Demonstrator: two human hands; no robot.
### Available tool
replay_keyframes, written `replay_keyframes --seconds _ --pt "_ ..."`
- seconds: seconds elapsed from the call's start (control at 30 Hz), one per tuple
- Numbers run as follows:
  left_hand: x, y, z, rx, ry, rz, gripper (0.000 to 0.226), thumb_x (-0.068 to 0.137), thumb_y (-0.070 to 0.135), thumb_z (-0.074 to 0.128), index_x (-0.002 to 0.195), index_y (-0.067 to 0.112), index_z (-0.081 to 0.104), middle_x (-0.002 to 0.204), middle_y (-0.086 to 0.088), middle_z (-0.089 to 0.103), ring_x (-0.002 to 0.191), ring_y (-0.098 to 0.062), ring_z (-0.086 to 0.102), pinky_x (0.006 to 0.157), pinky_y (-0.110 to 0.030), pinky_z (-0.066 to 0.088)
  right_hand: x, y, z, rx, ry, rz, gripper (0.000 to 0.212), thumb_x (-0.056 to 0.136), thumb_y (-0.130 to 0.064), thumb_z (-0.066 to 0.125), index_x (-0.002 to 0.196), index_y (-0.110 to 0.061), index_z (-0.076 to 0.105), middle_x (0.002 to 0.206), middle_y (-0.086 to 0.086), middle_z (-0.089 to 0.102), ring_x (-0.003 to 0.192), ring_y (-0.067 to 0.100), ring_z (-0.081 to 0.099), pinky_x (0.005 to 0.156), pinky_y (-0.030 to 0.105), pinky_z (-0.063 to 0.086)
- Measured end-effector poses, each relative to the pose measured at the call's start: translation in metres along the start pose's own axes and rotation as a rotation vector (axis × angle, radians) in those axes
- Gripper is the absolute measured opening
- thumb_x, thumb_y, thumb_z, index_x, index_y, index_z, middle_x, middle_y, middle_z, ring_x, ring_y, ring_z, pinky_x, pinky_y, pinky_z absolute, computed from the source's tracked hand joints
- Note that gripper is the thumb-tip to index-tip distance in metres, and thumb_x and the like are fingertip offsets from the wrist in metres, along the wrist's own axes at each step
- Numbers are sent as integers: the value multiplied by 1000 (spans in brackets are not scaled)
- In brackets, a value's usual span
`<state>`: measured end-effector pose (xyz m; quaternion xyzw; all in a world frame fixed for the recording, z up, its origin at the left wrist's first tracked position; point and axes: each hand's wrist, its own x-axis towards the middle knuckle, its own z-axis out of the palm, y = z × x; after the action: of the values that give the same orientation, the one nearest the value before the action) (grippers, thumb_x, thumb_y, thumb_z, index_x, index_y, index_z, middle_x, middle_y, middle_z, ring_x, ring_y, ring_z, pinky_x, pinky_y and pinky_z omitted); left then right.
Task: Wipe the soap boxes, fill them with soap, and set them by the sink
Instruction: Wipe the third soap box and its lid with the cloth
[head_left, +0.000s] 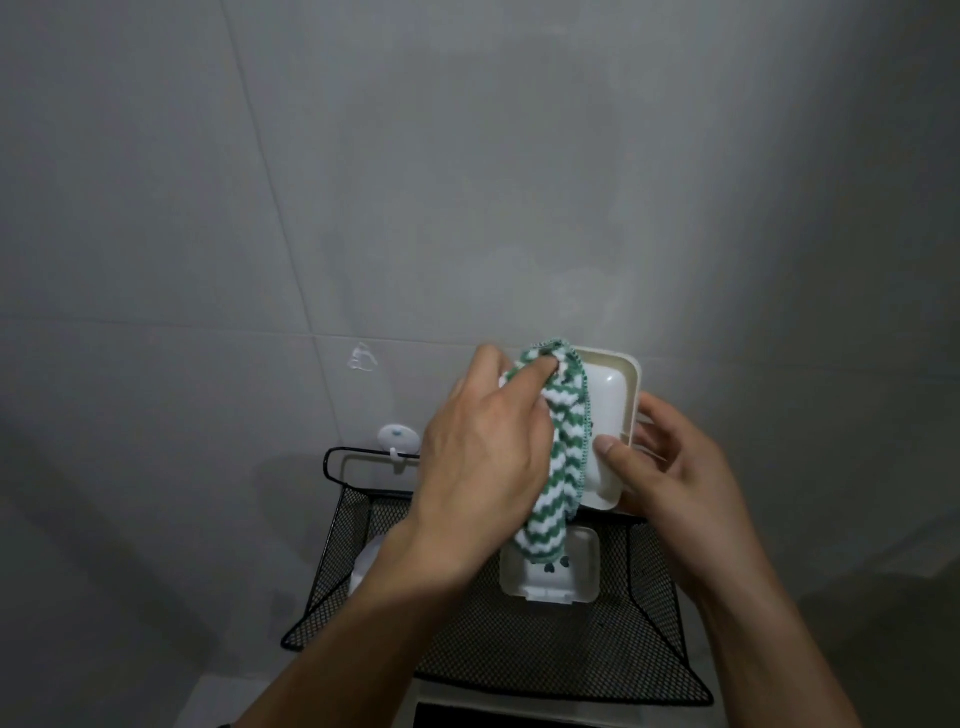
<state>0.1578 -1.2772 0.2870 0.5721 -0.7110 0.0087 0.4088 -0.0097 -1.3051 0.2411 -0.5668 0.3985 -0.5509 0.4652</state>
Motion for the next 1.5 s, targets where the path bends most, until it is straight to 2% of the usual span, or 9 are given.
replay_keyframes --seconds 0.17,0.4,0.5,0.67,1.03,1.17,1.33,1.43,1.5 --pt "5 4 -4 157 -41 46 41 96 21 50 136 29 54 93 2 37 78 -18 47 61 -29 34 -3 -4 -3 84 -97 42 37 93 -10 66 125 -28 66 109 2 76 97 20 75 73 35 61" --pt "5 14 -3 176 -110 215 41 95 19 59 134 32 59 95 2 34 88 -19 48 67 -29 34 -3 -9 -7 163 -183 151 41 80 -25 68 120 -31 66 104 4 78 88 21 76 59 28 60" --pt "7 12 -5 156 -167 262 36 96 22 57 128 39 63 101 -1 42 92 -21 47 71 -30 33 -1 -11 -14 225 -192 177 54 80 -21 68 133 -21 60 113 10 75 97 27 74 69 40 64" --pt "3 8 -4 97 -189 286 36 92 24 50 117 39 70 103 -2 48 89 -20 45 71 -31 36 0 -14 -19 331 -236 215 52 84 -22 66 134 -14 58 121 14 72 108 32 71 72 41 61" --pt "-9 6 7 159 -178 305 27 89 28 68 113 37 72 104 -3 51 92 -23 47 72 -33 36 3 -9 -14 347 -150 335 39 85 -31 65 119 -10 68 111 20 73 92 31 74 67 44 61" --pt "-18 2 16 188 -267 367 22 87 35 70 109 38 74 108 0 51 98 -20 42 74 -35 38 9 -7 -19 322 -71 318 44 82 -27 66 123 -11 64 103 16 76 85 26 75 62 40 60" --pt "-20 -14 25 213 -328 257 23 88 46 65 108 39 73 114 8 42 99 -13 30 77 -31 28 7 3 -17 240 -10 278 51 79 -25 68 128 -16 61 104 14 76 91 29 75 69 47 62" --pt "-23 -30 28 135 -373 140 23 88 39 62 110 39 71 112 10 42 104 -14 36 84 -32 34 6 4 -20 184 78 235 58 74 -25 71 130 -18 60 98 5 78 85 24 76 60 36 60" --pt "-27 -41 31 20 -388 38 28 86 38 57 109 37 73 110 11 43 106 -14 41 88 -33 40 6 5 -26 146 112 196 64 69 -28 75 131 -19 60 100 4 78 89 25 76 62 34 60"
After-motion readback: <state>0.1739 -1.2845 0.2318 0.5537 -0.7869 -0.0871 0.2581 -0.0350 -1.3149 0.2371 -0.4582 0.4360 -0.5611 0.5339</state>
